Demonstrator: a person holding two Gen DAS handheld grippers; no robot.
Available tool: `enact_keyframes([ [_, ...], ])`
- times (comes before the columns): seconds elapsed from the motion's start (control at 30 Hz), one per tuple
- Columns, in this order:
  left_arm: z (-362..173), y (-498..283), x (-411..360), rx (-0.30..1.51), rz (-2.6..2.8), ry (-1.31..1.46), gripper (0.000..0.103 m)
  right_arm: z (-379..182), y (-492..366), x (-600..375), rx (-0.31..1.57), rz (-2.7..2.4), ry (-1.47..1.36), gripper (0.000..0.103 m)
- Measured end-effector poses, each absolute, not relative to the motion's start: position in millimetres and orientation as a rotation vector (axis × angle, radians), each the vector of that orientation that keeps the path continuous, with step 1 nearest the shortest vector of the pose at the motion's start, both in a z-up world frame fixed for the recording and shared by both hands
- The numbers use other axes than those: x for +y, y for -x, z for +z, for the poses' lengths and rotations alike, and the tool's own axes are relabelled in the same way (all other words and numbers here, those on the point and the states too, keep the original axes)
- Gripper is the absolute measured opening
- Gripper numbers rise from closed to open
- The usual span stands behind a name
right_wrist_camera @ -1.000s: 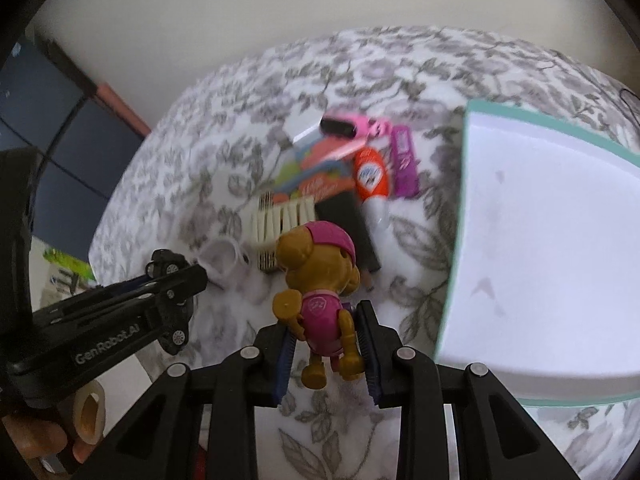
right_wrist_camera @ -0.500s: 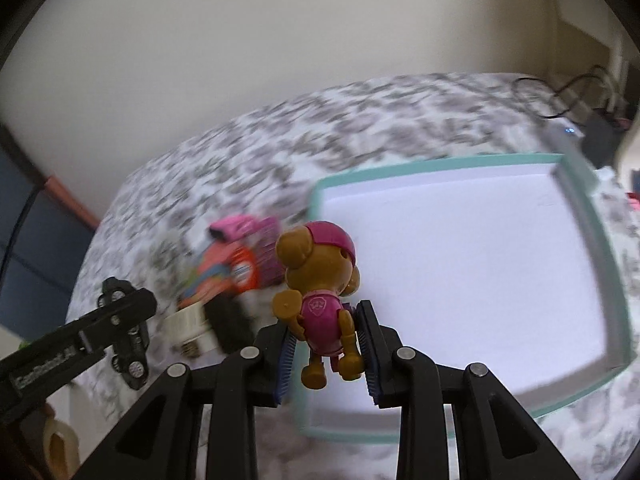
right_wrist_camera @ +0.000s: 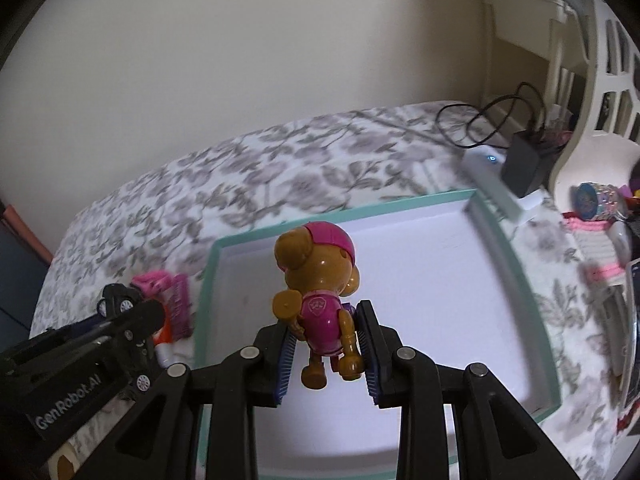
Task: Organize rigid objects
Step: 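Carry the car with the left gripper while the right gripper lowers the puppy into the tray and opens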
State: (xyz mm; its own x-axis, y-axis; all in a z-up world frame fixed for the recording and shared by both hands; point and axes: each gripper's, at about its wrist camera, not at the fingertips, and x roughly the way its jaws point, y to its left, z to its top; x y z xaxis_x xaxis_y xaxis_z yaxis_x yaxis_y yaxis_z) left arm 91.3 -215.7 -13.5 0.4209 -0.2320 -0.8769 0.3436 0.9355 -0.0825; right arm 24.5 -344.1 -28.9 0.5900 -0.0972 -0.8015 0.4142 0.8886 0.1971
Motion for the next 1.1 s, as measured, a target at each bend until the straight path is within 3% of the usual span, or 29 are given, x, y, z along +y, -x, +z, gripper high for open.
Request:
enact_keyframes([
  [0.5, -61.0, -100.7, -258.8, 1.137, -0.391, -0.164, 0.035, -60.4, -24.3, -385.2, 0.952, -0.397, -0.41, 0.032],
  [1.1, -89.7, -106.2, -257.4, 1.196, -0.373, -0.194, 0.035, -89.3, -23.9, -393.8, 1.052, -0.423, -0.431, 0.032],
])
